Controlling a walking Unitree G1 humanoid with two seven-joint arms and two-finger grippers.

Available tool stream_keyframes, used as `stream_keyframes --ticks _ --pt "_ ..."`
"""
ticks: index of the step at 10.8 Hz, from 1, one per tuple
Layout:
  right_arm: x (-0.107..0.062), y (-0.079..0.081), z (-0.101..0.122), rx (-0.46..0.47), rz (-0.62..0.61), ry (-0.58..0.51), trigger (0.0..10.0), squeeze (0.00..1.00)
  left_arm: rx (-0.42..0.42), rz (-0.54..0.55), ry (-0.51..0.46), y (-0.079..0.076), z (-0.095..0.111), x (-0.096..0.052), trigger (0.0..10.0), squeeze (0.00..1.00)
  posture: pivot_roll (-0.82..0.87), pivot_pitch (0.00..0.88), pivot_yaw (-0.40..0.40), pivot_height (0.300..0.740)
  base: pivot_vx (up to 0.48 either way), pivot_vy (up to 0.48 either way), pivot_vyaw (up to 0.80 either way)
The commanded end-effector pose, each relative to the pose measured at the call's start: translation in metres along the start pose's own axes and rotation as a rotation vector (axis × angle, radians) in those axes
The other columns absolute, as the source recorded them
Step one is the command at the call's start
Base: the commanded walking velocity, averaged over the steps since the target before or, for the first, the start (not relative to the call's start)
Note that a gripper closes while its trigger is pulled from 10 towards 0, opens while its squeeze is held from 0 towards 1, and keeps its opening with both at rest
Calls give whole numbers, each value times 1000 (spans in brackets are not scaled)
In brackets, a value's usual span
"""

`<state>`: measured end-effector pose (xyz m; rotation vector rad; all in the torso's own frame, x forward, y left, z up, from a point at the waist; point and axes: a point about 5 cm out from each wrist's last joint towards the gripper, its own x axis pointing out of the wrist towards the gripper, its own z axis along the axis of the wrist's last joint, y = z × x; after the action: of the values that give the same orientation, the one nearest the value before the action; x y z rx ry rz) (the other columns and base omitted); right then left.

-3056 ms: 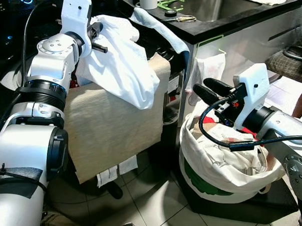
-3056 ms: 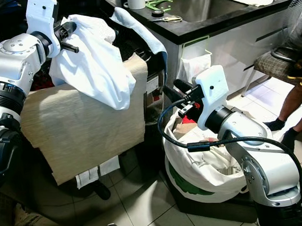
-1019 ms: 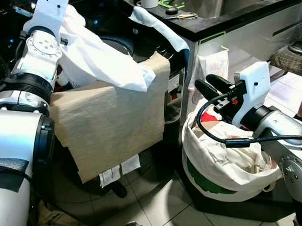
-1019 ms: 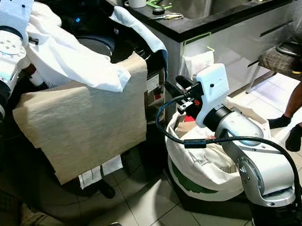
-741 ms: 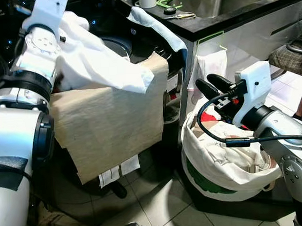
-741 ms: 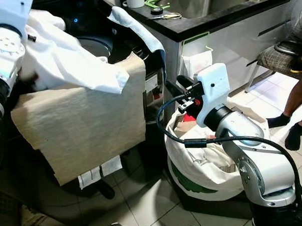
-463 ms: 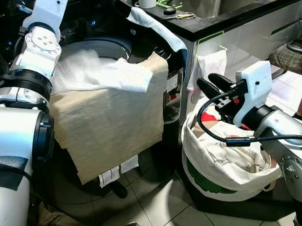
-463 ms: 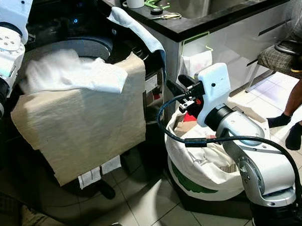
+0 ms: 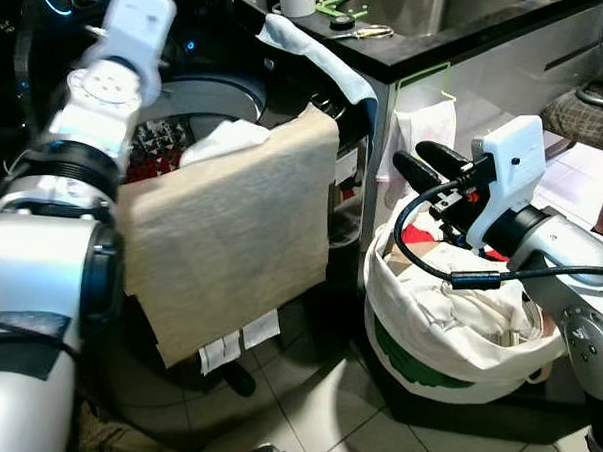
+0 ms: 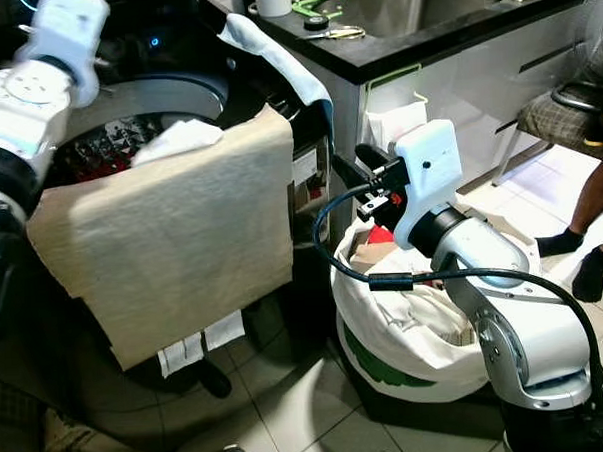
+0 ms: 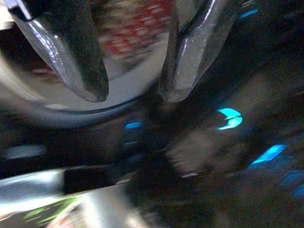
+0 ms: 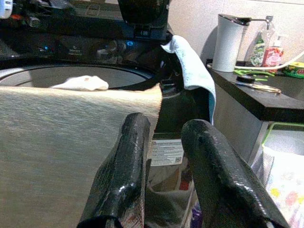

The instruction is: Clothes washing

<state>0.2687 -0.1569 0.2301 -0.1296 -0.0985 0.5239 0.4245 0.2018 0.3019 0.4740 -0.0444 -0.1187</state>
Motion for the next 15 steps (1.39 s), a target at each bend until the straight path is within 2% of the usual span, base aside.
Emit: stream_keyframes --ticks 1,2,3,4,5,8,9,10,11,12,13,15 --pt "-1 -2 2 1 1 -7 10000 0 -95 -174 -113 -6 12 -2 10000 0 -128 0 130 719 0 0 0" --pt "-1 -1 2 4 1 -7 10000 0 -139 -311 -193 -12 13 -5 10000 0 -126 0 121 719 0 0 0" --pt "0 -1 2 5 1 -7 10000 0 -147 -339 -213 -14 13 -6 10000 0 -124 0 119 719 0 0 0" --pt "1 -1 1 22 -12 -12 10000 0 -191 -405 -270 -18 12 -9 10000 0 -120 0 110 719 0 0 0" --pt "4 0 2 52 -40 -31 10000 0 -277 -500 -341 -26 11 -13 10000 0 -115 0 103 719 0 0 0" --pt "9 7 6 89 -38 -79 10000 0 -356 -607 -488 -38 9 -31 10000 0 -100 0 81 719 0 0 0" --pt "9 9 6 95 -29 -82 10000 0 -377 -627 -498 -41 7 -37 10000 0 -96 0 74 719 0 0 0" --pt "9 15 4 112 -2 -86 10000 0 -378 -663 -510 -50 2 -50 10000 0 -90 0 71 719 0 0 0" --pt "9 15 4 112 -2 -86 10000 0 -378 -663 -510 -50 2 -50 10000 0 -90 0 71 719 0 0 0" --pt "7 23 -1 132 29 -80 10000 0 -356 -650 -425 -64 -16 -67 10000 0 -75 0 63 719 0 0 0" --pt "5 30 -3 160 55 -81 10000 0 -405 -652 -365 -79 -30 -88 10000 0 -73 0 61 719 0 0 0" --pt "3 41 -4 195 109 -83 10000 0 -465 -680 -309 -94 -41 -121 10000 0 -77 0 55 719 0 0 0"
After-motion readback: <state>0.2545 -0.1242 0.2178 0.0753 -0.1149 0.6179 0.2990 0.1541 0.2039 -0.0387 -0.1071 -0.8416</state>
